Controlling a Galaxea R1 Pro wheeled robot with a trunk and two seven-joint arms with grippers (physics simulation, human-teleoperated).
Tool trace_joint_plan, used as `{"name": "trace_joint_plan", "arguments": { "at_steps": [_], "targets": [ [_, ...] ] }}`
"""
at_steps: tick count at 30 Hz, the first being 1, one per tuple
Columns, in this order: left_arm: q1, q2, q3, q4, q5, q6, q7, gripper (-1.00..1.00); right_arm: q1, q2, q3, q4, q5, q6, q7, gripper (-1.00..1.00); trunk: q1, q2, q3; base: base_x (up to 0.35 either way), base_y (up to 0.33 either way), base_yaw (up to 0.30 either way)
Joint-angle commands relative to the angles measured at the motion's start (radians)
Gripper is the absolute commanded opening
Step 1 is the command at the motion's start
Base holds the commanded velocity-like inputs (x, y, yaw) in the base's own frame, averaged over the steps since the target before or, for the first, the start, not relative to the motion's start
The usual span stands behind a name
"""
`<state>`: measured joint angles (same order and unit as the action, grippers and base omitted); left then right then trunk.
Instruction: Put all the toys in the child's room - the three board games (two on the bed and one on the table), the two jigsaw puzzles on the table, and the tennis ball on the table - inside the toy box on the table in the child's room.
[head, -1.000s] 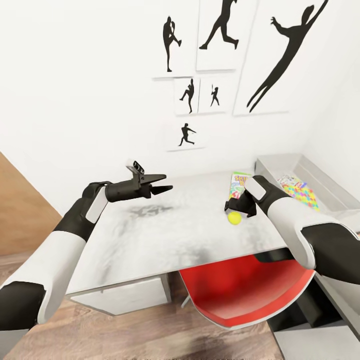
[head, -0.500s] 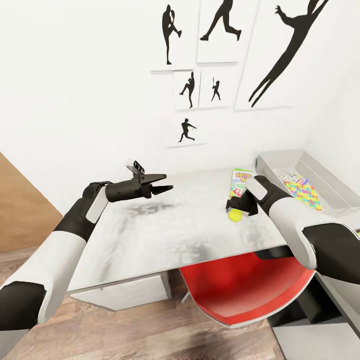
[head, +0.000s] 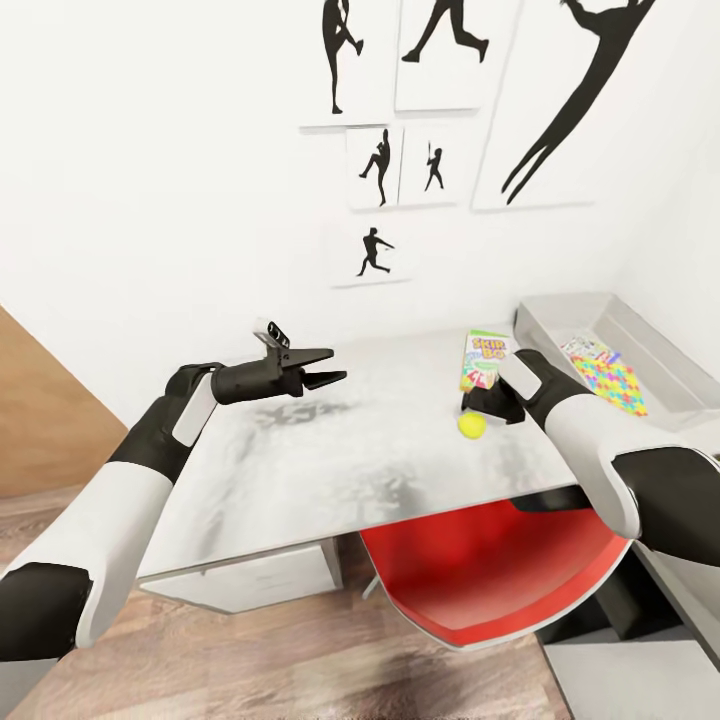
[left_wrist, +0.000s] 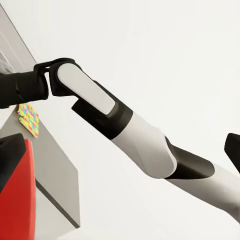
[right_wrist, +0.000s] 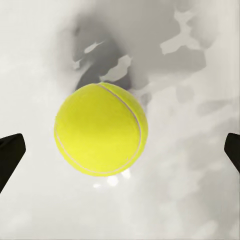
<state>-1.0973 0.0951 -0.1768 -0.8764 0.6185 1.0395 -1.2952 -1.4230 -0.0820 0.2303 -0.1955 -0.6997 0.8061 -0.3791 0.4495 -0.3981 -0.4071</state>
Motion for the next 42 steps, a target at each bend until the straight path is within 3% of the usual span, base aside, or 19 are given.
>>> {"name": "trace_joint_plan", "arguments": {
  "at_steps": [1, 17, 42],
  "targets": [
    [-0.001, 0.001, -0.003, 0.000, 0.003, 0.008, -0.003, 1.00, -0.001, -0.001, 0.006, -0.002, -0.010, 0.003, -0.007, 1.00, 0.000, -0.002, -0.003, 0.000, 0.000, 0.000],
    [-0.001, 0.000, -0.004, 0.000, 0.003, 0.008, -0.003, 1.00, 0.017, 0.013, 0.003, -0.012, -0.009, 0.002, 0.001, 1.00, 0.000, -0.002, -0.008, 0.000, 0.000, 0.000],
    [-0.001, 0.000, -0.003, 0.000, 0.004, 0.008, -0.003, 1.00, 0.018, 0.004, 0.002, -0.013, -0.011, 0.002, 0.000, 1.00, 0.000, -0.002, -0.009, 0.015, 0.000, 0.000]
  ]
}}
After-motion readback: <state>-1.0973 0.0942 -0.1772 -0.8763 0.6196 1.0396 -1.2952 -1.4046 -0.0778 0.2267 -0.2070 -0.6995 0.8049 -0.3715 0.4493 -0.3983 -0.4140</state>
